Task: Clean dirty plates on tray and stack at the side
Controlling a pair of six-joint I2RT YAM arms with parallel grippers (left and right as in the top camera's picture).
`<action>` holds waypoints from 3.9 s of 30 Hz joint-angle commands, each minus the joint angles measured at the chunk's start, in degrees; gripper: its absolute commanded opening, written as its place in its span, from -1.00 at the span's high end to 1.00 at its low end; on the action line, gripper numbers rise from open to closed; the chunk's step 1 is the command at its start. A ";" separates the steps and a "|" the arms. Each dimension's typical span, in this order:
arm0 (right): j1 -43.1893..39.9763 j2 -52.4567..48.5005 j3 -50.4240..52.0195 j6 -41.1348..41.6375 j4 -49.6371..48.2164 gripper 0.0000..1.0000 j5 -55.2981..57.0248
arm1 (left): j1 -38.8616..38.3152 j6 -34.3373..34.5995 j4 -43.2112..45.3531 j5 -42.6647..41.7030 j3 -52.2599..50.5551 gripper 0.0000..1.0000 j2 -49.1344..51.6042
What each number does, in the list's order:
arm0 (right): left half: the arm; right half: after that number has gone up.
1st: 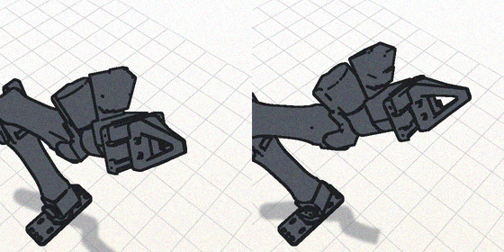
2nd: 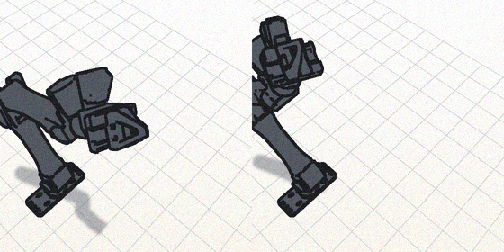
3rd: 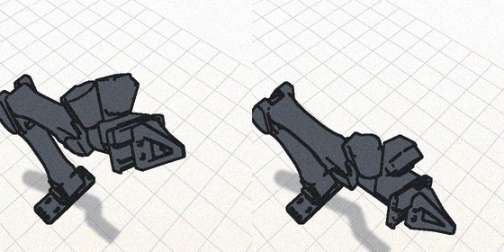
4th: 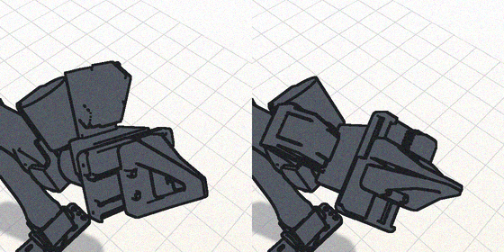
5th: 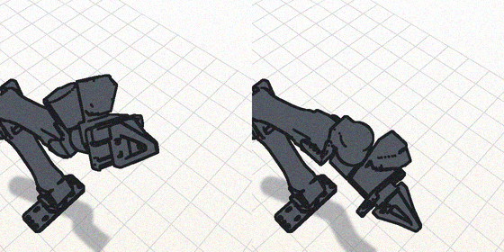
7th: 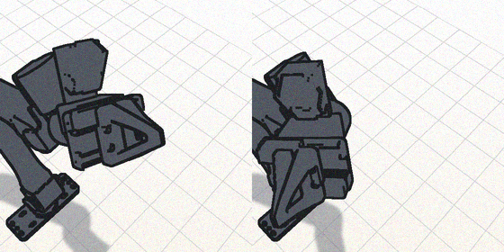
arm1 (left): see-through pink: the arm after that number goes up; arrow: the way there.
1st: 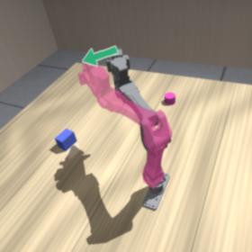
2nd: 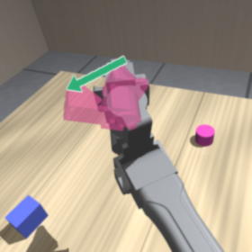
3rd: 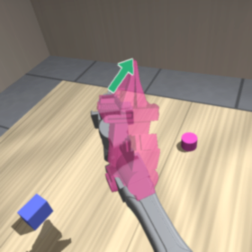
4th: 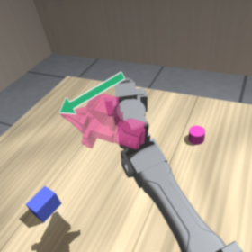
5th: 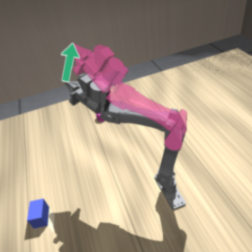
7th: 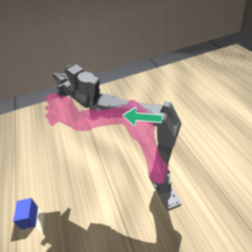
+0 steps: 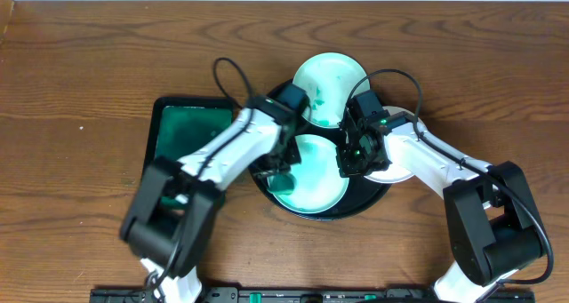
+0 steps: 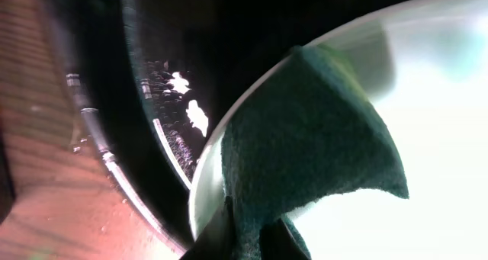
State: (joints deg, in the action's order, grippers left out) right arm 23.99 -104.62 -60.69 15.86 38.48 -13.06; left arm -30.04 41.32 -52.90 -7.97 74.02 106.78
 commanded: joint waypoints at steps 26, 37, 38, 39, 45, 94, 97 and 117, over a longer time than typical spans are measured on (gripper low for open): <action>0.61 12.09 -6.67 -4.15 -2.78 0.98 4.09 | 36.50 -15.82 0.52 3.98 -8.98 0.66 -16.02; 9.99 10.95 -12.52 -2.56 -22.86 0.98 10.29 | 37.77 -15.98 -5.09 0.42 -3.98 -0.46 -25.57; 11.56 10.12 -12.52 -2.62 -25.97 0.98 12.63 | 38.42 -15.98 -5.81 -0.70 -3.50 -0.45 -27.26; 13.14 9.09 -12.52 -2.69 -29.16 0.98 14.75 | 39.17 -15.98 -6.43 -1.92 -3.15 -0.46 -29.11; 20.98 0.72 -12.50 -8.24 -46.51 0.97 23.34 | 43.15 -16.02 -8.17 -5.55 -2.95 -0.46 -40.94; 34.03 -1.27 -12.52 -14.97 -53.35 0.98 50.60 | 43.76 -16.24 -10.05 -2.73 -2.95 -0.48 -50.66; 31.43 2.29 -12.50 -8.28 -45.99 0.98 41.46 | 43.76 -16.24 -10.01 -2.73 -2.95 -0.49 -50.66; -41.09 15.93 -12.35 8.50 4.96 0.98 -1.36 | 43.74 -16.24 -9.64 -2.78 -2.95 -0.49 -44.68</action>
State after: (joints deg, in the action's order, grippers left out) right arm -9.47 -87.11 -73.28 22.87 42.02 -10.61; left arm 13.45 25.45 -62.61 -11.64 70.02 61.23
